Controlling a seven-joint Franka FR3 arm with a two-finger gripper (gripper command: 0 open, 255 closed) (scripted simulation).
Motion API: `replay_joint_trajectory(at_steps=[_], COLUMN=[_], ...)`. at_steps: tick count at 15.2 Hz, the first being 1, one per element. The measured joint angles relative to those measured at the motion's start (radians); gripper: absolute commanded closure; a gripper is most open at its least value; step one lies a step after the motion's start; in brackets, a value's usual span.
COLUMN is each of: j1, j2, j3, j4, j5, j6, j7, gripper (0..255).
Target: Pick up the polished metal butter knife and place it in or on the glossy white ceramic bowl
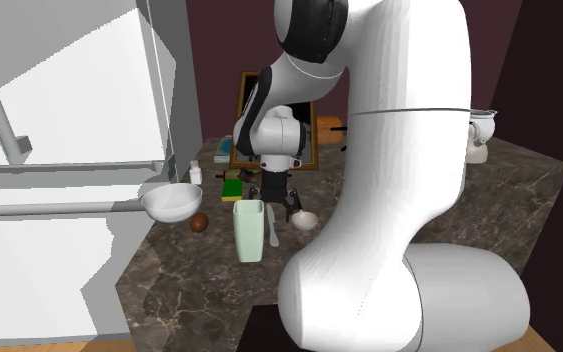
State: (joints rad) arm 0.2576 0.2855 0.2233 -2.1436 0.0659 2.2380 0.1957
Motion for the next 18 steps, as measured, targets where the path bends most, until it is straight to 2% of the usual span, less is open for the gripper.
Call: replay_joint_trajectory(at_steps=[5, 6, 18], j1=[0.001, 0.001, -0.001], j2=[0.001, 0.001, -0.013], j3=[0.000, 0.000, -0.001], j4=[-0.003, -0.003, 0.000], j5=[0.000, 0.000, 0.002], j6=[0.005, 0.005, -0.009], j7=[0.000, 0.000, 0.000], gripper=[0, 255, 255])
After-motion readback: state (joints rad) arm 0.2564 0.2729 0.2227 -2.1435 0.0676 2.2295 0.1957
